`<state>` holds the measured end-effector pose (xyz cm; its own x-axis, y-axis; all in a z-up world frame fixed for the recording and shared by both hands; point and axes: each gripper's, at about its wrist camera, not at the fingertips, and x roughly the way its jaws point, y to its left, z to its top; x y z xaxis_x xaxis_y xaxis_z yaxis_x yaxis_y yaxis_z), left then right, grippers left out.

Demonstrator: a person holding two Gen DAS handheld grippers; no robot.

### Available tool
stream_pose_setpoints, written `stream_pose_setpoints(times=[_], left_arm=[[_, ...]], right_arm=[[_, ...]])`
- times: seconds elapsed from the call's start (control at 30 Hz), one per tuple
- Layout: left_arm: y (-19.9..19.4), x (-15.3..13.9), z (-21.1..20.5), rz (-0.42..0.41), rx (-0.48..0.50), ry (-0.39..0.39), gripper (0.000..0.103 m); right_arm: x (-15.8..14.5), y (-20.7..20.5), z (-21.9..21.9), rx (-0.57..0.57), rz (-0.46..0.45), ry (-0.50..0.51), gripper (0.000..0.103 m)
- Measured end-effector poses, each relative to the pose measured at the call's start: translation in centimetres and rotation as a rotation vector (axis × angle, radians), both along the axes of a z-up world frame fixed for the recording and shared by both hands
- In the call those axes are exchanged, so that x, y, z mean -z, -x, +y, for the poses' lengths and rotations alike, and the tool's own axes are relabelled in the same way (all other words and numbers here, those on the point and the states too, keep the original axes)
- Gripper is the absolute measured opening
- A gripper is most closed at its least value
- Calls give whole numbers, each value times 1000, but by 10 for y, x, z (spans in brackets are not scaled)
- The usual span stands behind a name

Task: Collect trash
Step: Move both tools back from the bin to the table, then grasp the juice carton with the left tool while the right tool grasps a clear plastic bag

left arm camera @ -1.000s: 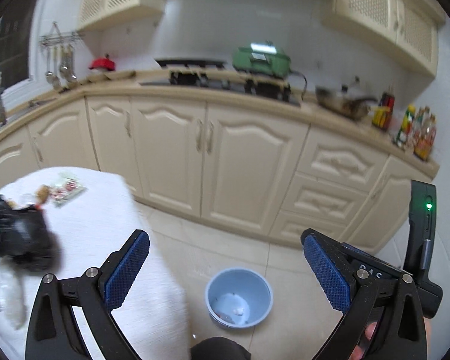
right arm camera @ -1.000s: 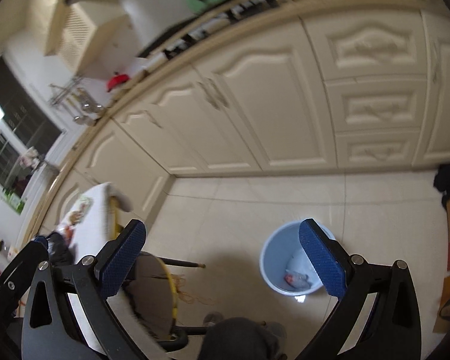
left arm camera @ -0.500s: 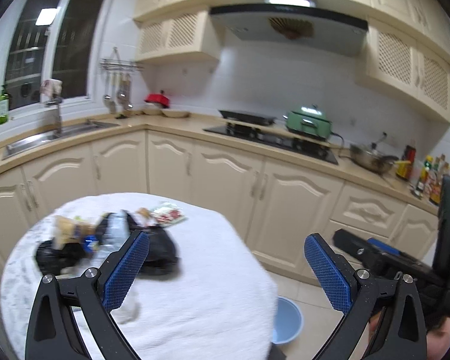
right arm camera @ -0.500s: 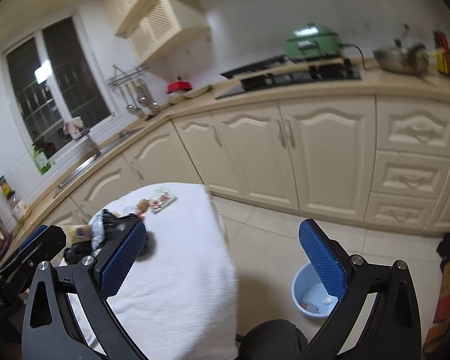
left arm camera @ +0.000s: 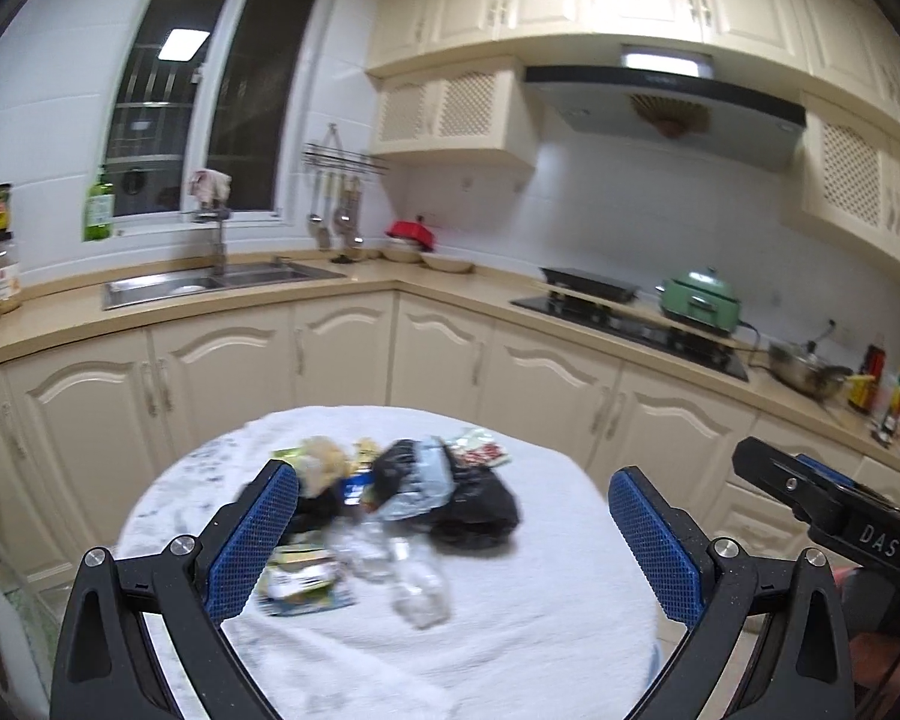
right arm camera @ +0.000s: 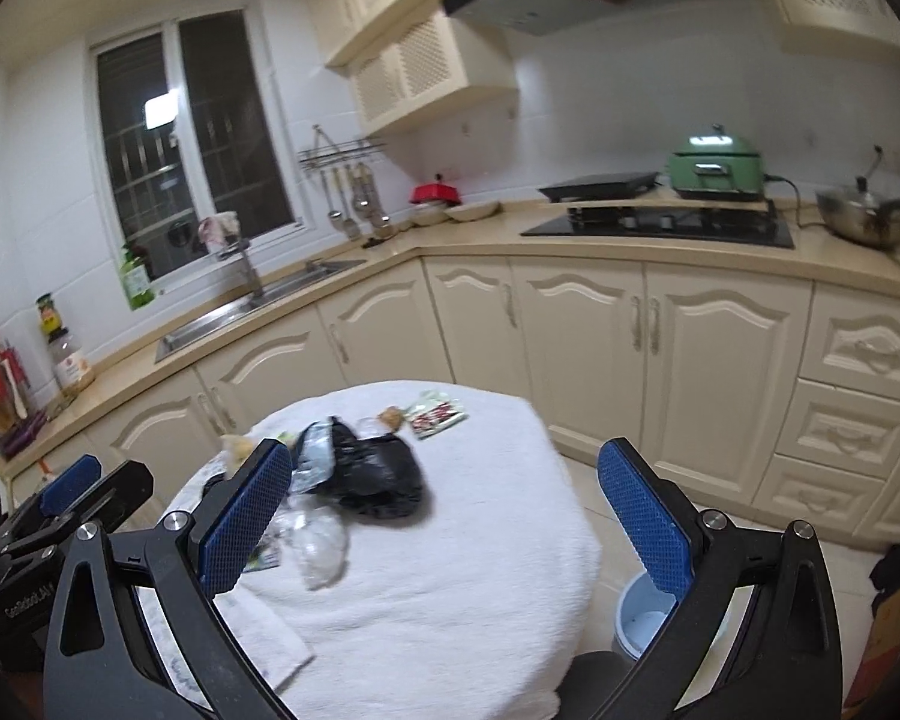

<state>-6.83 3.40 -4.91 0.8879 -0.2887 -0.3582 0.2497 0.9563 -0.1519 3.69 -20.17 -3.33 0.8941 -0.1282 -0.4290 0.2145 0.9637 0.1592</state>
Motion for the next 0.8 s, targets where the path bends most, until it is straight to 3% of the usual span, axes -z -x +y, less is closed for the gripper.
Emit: stream_pose_setpoints(times=[0.33,0.6,0.8], left_arm=[[11,18,35,40,-126,-24,102],[-42,46,28,163,-141,-59,102],[-109,74,5,269,-122,-112,102]], right_arm=[[22,-28,53,-111,53,42,103],[62,-66,66,-152,164,43,103],[100,-98,70,-180,264,26,103]])
